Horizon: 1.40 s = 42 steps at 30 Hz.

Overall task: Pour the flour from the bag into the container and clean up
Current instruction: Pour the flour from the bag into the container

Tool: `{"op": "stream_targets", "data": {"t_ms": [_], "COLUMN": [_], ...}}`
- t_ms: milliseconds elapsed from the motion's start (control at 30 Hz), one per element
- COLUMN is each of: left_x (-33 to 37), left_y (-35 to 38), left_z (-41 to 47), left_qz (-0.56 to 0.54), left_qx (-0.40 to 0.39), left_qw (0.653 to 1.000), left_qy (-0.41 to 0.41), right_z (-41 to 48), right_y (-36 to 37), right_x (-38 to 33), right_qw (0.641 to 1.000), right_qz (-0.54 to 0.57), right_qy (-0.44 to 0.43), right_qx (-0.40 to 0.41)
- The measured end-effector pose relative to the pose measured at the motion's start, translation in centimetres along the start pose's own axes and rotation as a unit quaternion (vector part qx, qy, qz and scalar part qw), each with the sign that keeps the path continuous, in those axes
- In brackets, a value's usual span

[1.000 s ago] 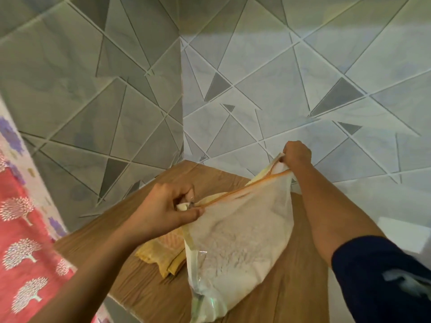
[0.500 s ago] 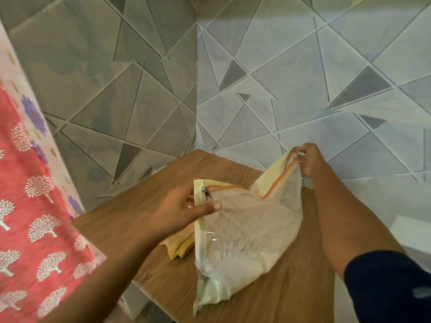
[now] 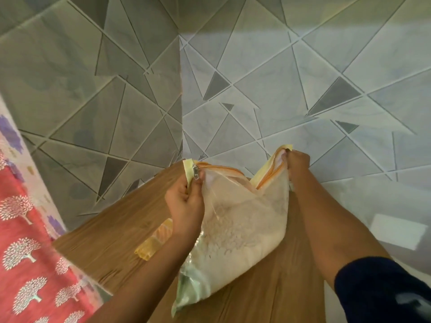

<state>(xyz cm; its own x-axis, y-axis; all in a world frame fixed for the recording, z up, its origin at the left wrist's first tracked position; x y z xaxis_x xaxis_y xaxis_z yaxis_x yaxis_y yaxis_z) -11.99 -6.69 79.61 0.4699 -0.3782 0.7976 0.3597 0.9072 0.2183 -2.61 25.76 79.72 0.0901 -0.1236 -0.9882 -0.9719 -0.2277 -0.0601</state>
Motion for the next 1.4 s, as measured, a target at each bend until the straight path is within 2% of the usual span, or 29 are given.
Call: {"op": "stream_targets", "data": {"t_ms": [133, 300, 367, 467, 567, 867, 933, 1000, 1067, 1100, 1133, 1167, 1200, 1267, 1300, 1400], "left_x": [3.1, 10.9, 14.5, 19.5, 23.7, 30.7, 31.3, 31.6, 31.8, 31.8, 31.6, 31.4, 31.1, 30.5, 30.3, 29.6], "left_y": [0.7, 3.1, 4.9, 7.6, 10.4, 17.9, 18.9, 19.8, 20.6, 21.0, 21.3, 21.7, 22.0, 22.6, 22.6, 22.5], "left_z": [5.5, 13.0, 15.3, 18.1, 19.9, 21.2, 21.1, 20.8, 20.2, 19.8, 19.4, 19.1, 18.9, 18.8, 18.7, 18.9], "left_qz": [0.005, -0.042, -0.055, -0.033, -0.008, 0.064, 0.085, 0.091, 0.073, 0.061, 0.051, 0.044, 0.041, 0.036, 0.030, -0.004], "left_qx": [0.041, 0.078, 0.077, 0.078, 0.085, 0.039, 0.020, -0.002, -0.022, -0.029, -0.035, -0.041, -0.044, -0.046, -0.043, -0.029], "left_qw": [0.997, 0.985, 0.978, 0.965, 0.950, 0.899, 0.887, 0.874, 0.857, 0.850, 0.844, 0.840, 0.839, 0.840, 0.842, 0.846], "left_qy": [0.059, 0.146, 0.188, 0.246, 0.299, 0.431, 0.453, 0.478, 0.509, 0.523, 0.533, 0.539, 0.542, 0.540, 0.538, 0.533], "right_z": [-0.4, -2.2, -3.4, -4.2, -5.8, -13.3, -14.3, -16.0, -18.5, -19.4, -20.4, -20.6, -20.8, -20.7, -20.5, -20.0], "right_y": [-2.0, -5.4, -7.3, -10.9, -13.7, -18.0, -18.7, -19.9, -20.5, -20.2, -19.4, -18.2, -16.8, -13.6, -12.2, -9.2], "right_x": [-2.5, -8.2, -10.4, -11.6, -13.2, -14.8, -15.0, -16.2, -19.0, -20.8, -22.8, -24.9, -26.7, -29.2, -29.8, -30.6], "right_qw": [0.999, 0.987, 0.986, 0.975, 0.969, 0.944, 0.943, 0.935, 0.889, 0.859, 0.837, 0.834, 0.849, 0.898, 0.913, 0.924], "right_qz": [0.029, 0.149, 0.142, 0.194, 0.228, 0.296, 0.265, 0.156, 0.007, -0.058, -0.111, -0.139, -0.151, -0.152, -0.160, -0.191], "right_qy": [0.006, -0.031, -0.056, -0.042, -0.041, -0.078, -0.065, -0.107, -0.202, -0.260, -0.313, -0.359, -0.387, -0.383, -0.363, -0.331], "right_qx": [0.035, 0.051, 0.067, 0.097, 0.090, 0.124, 0.188, 0.299, 0.410, 0.438, 0.435, 0.396, 0.325, 0.153, 0.091, 0.016]}}
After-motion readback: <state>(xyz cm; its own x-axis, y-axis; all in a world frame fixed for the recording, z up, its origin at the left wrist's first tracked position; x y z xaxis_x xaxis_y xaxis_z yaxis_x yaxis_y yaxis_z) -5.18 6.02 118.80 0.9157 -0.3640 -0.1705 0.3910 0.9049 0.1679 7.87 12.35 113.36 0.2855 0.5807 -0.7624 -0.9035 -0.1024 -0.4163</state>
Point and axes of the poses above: each hand's wrist, its own z-axis towards the middle knuckle, its own y-axis out of the palm, x = y × z, the point moved 6 cm from there along z, towards the middle knuckle, and after that the axes turned 5 degrees about y, right-handed, at the moved point
